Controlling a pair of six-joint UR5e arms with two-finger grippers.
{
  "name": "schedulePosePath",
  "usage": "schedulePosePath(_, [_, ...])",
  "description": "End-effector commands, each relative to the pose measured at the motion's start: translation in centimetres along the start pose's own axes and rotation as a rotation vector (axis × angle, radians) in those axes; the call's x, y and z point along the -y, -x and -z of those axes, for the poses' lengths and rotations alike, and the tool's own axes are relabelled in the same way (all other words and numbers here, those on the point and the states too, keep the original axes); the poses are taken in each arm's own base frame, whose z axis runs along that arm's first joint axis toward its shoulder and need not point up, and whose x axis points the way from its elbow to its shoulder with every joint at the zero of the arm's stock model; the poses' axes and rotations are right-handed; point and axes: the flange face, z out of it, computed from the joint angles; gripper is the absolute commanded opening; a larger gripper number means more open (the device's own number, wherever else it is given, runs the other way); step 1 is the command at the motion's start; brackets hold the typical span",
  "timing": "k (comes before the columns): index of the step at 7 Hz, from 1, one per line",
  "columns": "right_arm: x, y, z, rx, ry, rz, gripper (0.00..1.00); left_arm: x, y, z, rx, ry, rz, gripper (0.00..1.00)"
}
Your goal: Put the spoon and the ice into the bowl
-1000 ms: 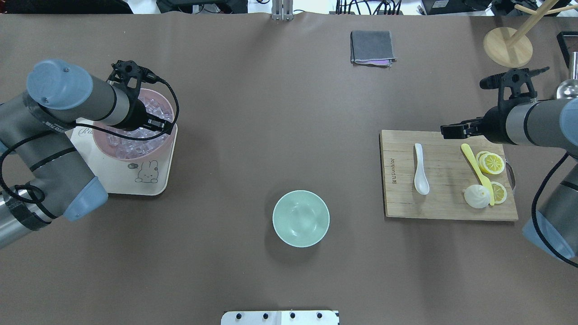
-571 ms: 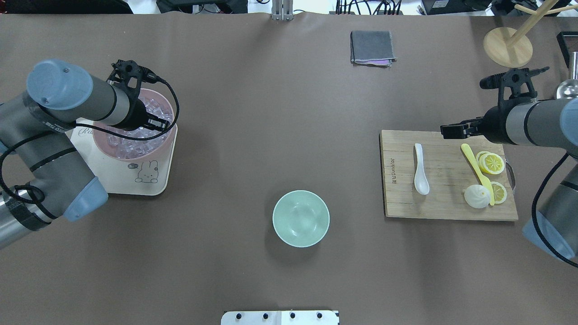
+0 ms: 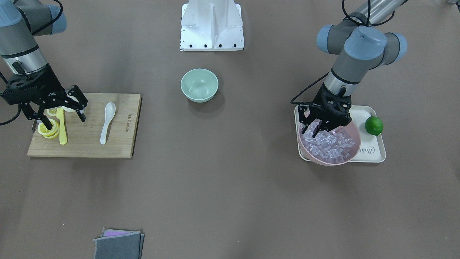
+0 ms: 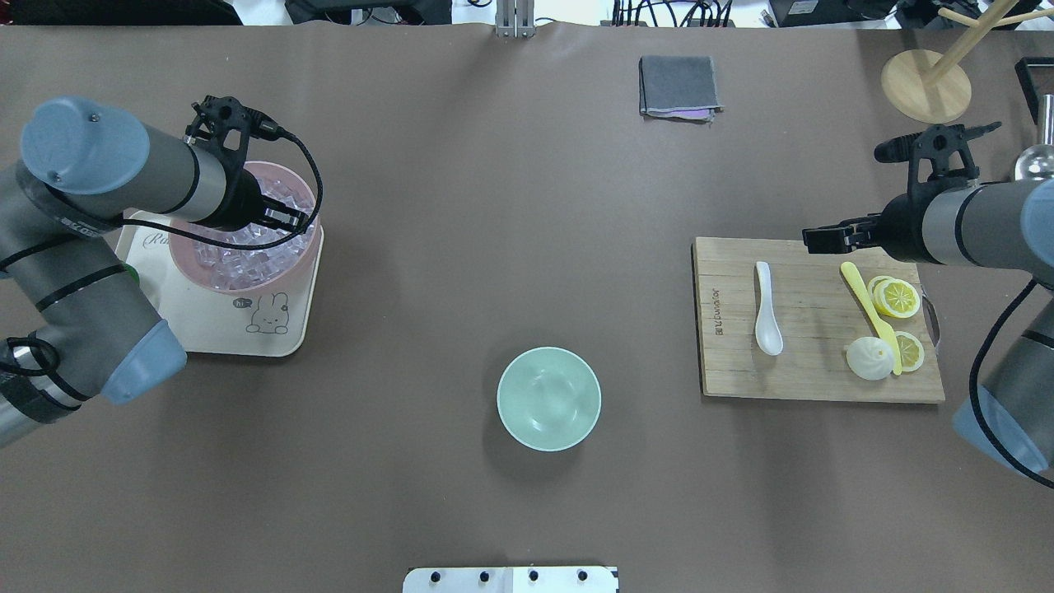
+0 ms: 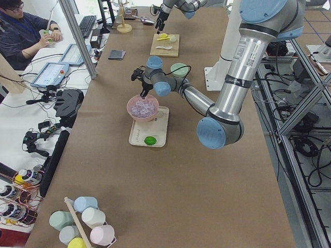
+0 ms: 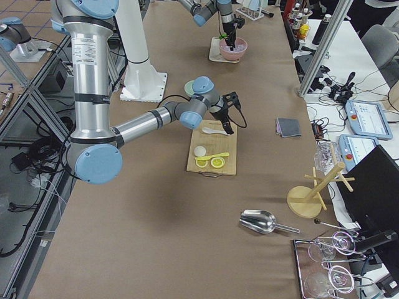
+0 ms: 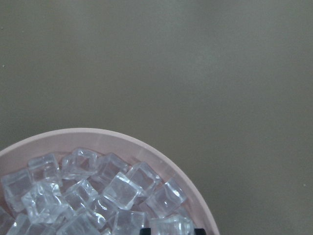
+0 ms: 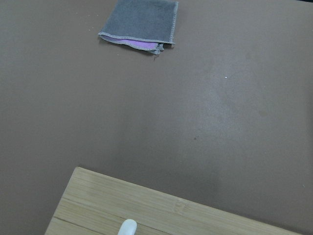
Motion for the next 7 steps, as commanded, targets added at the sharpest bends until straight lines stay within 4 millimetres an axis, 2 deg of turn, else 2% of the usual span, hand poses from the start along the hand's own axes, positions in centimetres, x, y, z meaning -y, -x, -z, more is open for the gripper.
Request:
schedulePosePath(1, [0.0, 0.1, 0.0, 0.001, -0.001, 0.0, 1.0, 2.0, -0.6, 3.7, -0.031, -0.074, 0.039, 0.0])
schedulePosePath(2, [-0.1, 0.2, -0.1, 0.001, 0.001, 0.002, 1.0, 2.3, -2.4, 3.5, -0.088, -0.092, 0.196, 0.0])
schedulePosePath(4, [-0.1, 0.6, -0.4, -0.001, -0.003, 0.007, 1.0, -1.2, -8.8, 1.3, -0.245, -0.061, 0.337, 0.0])
schedulePosePath(5, [-0.3, 1.1, -0.5, -0.003, -0.008, 0.015, 1.0, -2.9, -12.3, 1.1, -0.328, -0.05, 0.411, 0.0])
schedulePosePath(6, [-0.3, 1.7, -0.7, -0.003, -0.017, 0.022, 1.0, -6.4, -17.4, -0.4, -0.391, -0.069, 0.453, 0.0])
schedulePosePath(7, [-0.4, 1.8, -0.8, -0.006, -0.018, 0.024, 1.0, -9.6, -23.8, -1.1, -0.428, -0.12, 0.444, 0.0])
